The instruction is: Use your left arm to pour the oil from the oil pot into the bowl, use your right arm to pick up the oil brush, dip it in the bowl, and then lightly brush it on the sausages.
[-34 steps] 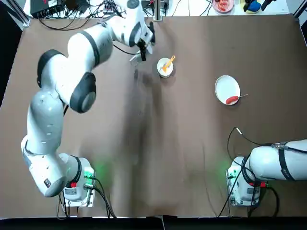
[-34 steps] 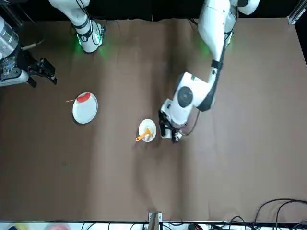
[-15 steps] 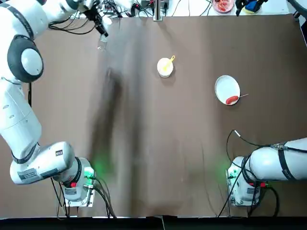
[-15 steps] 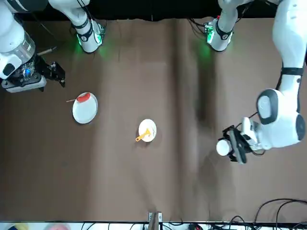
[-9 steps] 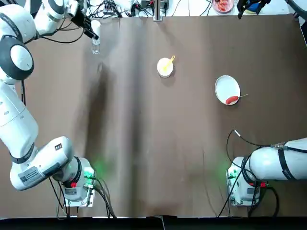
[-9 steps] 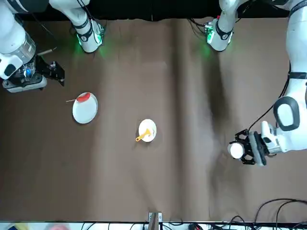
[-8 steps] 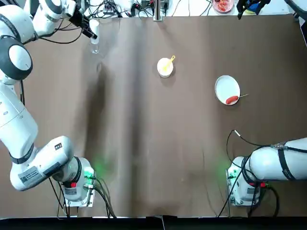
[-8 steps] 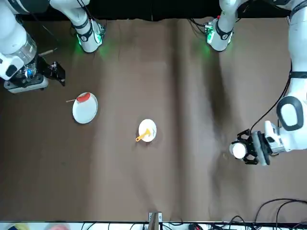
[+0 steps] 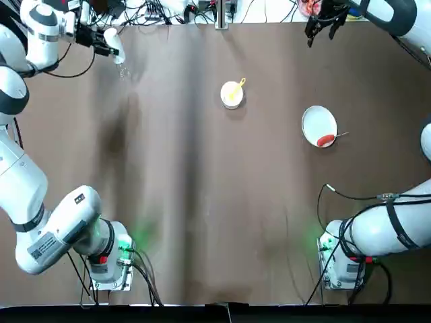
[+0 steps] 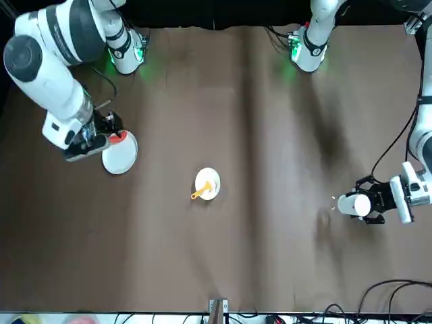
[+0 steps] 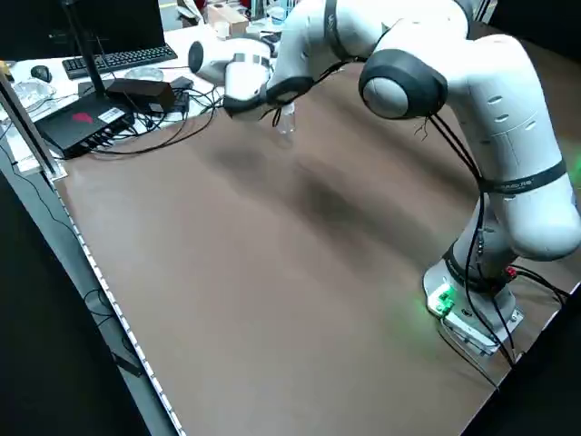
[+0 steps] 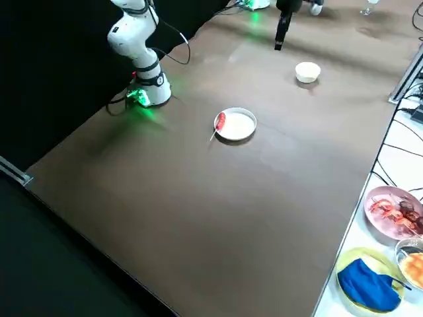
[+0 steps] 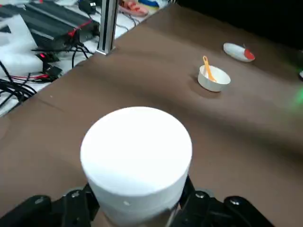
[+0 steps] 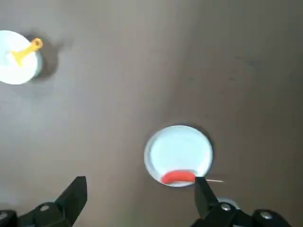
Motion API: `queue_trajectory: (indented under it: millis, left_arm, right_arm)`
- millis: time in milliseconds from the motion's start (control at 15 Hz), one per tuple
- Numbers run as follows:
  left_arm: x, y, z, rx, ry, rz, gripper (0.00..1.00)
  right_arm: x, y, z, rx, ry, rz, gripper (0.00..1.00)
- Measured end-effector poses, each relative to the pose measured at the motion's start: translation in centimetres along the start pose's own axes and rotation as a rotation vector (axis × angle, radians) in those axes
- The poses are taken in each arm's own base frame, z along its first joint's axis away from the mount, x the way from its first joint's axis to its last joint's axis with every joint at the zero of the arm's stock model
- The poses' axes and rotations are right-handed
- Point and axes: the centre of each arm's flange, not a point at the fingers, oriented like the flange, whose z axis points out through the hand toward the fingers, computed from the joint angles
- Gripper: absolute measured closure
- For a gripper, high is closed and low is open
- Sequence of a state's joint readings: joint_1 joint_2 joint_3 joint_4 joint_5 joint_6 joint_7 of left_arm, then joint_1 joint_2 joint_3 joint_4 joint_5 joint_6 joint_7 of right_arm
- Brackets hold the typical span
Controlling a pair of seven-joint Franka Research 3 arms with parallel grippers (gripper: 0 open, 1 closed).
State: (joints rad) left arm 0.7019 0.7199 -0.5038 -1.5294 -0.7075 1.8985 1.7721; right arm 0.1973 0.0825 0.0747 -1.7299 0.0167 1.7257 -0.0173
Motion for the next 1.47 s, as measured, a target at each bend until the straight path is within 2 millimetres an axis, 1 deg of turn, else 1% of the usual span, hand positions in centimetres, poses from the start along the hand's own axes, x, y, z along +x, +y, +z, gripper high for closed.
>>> queue_trajectory:
  millis: [133, 200, 267, 400, 533, 667, 800, 867, 1000, 1200, 1267, 1333, 1400, 1467]
  left_arm:
    - [-1.9, 0.0, -0.9, -0.011, 0.05, 0.047, 0.35]
    - [-2.5, -0.1, -1.0, -0.011, 0.068, 0.087, 0.35]
    - [-2.8, -0.1, -1.0, -0.009, 0.084, 0.13, 0.35]
    - [-2.7, -0.2, -0.7, -0.005, 0.096, 0.227, 0.35]
    - [-2.6, -0.1, -0.5, -0.005, 0.096, 0.286, 0.35]
    - [-2.5, -0.1, -0.2, -0.008, 0.094, 0.338, 0.35]
    - [-2.8, -0.1, 0.1, -0.02, 0.072, 0.376, 0.35]
    - [-3.0, -0.1, 0.2, -0.023, 0.054, 0.386, 0.35]
    - [-3.4, -0.1, 0.3, -0.028, 0.007, 0.402, 0.35]
    - [-3.8, -0.1, 1.1, -0.042, -0.049, 0.418, 0.35]
    - [-4.0, -0.1, 1.3, -0.043, -0.064, 0.421, 0.35]
    - [-4.2, -0.1, 1.4, -0.042, -0.074, 0.422, 0.35]
    - [-4.2, -0.1, 1.5, -0.043, -0.075, 0.422, 0.35]
    - [-4.2, -0.1, 1.5, -0.044, -0.076, 0.423, 0.35]
  right_arm:
    - [0.8, -0.9, 1.7, 0.122, -0.025, -0.009, 0.0]
    - [1.5, -1.2, 2.9, 0.161, -0.038, -0.007, 0.0]
    - [2.4, -1.6, 4.4, 0.194, -0.046, -0.005, 0.0]
    - [4.8, -2.9, 7.5, 0.272, -0.042, 0.003, 0.0]
    - [7.5, -5.0, 10.5, 0.321, 0.006, 0.009, 0.0]
    - [9.7, -7.6, 14.1, 0.333, 0.042, 0.005, 0.0]
    - [11.3, -9.7, 17.6, 0.368, 0.051, 0.018, 0.0]
    - [12.0, -10.4, 19.0, 0.385, 0.055, 0.027, 0.0]
    - [13.6, -11.4, 21.3, 0.406, 0.078, 0.045, 0.03]
    - [15.0, -12.2, 23.4, 0.416, 0.121, 0.071, 0.04]
    - [15.3, -12.4, 24.1, 0.415, 0.131, 0.077, 0.1]
    - [15.7, -12.9, 25.5, 0.411, 0.134, 0.082, 0.14]
    - [15.7, -13.2, 26.1, 0.411, 0.128, 0.09, 0.22]
    - [15.8, -13.4, 26.6, 0.411, 0.12, 0.098, 0.33]
